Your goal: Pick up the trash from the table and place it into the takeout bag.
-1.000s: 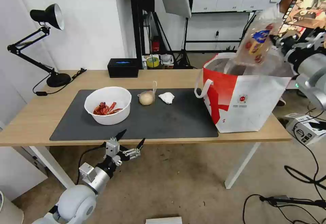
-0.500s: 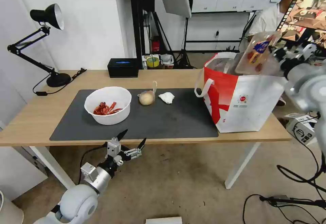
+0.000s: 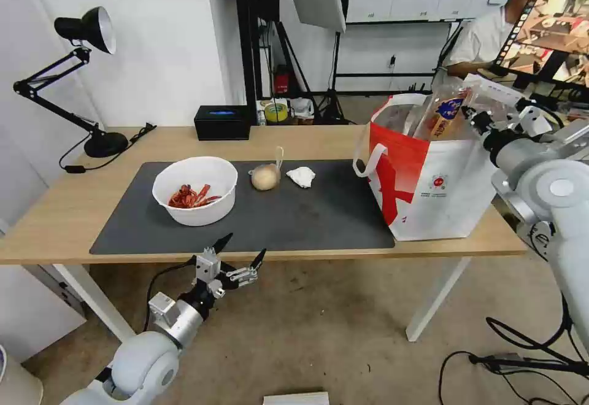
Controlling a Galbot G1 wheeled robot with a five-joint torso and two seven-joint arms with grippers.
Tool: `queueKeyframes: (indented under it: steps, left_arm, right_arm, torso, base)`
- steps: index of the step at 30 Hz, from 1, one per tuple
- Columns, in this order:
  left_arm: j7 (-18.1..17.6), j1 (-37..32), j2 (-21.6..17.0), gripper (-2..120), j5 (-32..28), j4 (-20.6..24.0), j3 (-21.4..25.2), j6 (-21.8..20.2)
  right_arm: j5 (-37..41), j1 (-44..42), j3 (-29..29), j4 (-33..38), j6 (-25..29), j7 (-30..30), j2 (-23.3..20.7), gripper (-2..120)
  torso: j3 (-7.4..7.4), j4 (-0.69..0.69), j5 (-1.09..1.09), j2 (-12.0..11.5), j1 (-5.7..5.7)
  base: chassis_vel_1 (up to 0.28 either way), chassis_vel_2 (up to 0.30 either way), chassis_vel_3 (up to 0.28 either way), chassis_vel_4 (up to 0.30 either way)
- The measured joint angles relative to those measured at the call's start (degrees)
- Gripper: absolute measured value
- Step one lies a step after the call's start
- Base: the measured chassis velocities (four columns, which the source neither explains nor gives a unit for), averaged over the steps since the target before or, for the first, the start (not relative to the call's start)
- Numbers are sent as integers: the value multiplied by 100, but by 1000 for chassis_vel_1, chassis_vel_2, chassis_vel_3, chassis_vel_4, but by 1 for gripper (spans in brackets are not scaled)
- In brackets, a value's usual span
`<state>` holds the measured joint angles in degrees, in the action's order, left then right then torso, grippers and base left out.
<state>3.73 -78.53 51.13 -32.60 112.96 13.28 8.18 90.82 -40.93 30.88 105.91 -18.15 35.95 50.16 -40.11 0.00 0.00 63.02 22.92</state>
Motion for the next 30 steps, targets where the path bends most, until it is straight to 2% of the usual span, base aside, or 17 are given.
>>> queueKeyframes:
  steps: [5,6,8,9,12,13,16,17,20,21,24,30]
  left_arm:
    - [-3,76,-31,100,-7,-24,-47,-12]
    - [-3,76,-31,100,-7,-24,-47,-12]
    - [-5,100,-48,100,-8,-26,-54,-16]
    - [-5,100,-48,100,-8,-26,-54,-16]
    - [-8,108,-91,100,-17,-24,-39,-19]
    - [-8,108,-91,100,-17,-24,-39,-19]
    - [-11,108,-143,100,-60,-3,29,-23]
    - [-11,108,-143,100,-60,-3,29,-23]
    - [-13,109,-158,100,-97,12,75,-26]
    - [-13,109,-158,100,-97,12,75,-26]
    - [-15,101,-142,100,-107,10,89,-26]
    - [-18,98,-117,100,-125,-11,134,-27]
  right_arm:
    - [36,-50,46,-7,-71,143,-65,27]
    - [36,-50,46,-7,-71,143,-65,27]
    - [45,-74,52,1,-114,156,-67,37]
    - [45,-74,52,1,-114,156,-67,37]
    - [49,-45,46,1,-147,125,-50,50]
    - [49,-45,46,1,-147,125,-50,50]
    - [51,-1,13,40,-175,-35,-46,65]
    - [51,-1,13,40,-175,-35,-46,65]
    - [35,5,-17,127,-187,-292,-64,81]
    - [35,5,-17,127,-187,-292,-64,81]
    - [-148,-28,-62,289,-189,-670,-145,95]
    - [-534,-51,-127,511,-183,-1280,-300,100]
  torso:
    - [0,0,0,0,0]
    - [0,0,0,0,0]
    - [0,0,0,0,0]
    - [0,0,0,0,0]
    - [0,0,0,0,0]
    - [0,0,0,0,0]
    - [0,0,0,0,0]
    - [0,0,0,0,0]
    - [0,0,0,0,0]
    - [0,0,0,0,0]
    - [0,0,0,0,0]
    - [0,0,0,0,0]
  base:
    - [0,0,0,0]
    - [0,0,0,0]
    - [0,0,0,0]
    - [0,0,0,0]
    - [0,0,0,0]
    - [0,0,0,0]
    - [0,0,0,0]
    - [0,0,0,0]
    - [0,0,0,0]
    - [0,0,0,0]
    - [0,0,0,0]
    - [0,0,0,0]
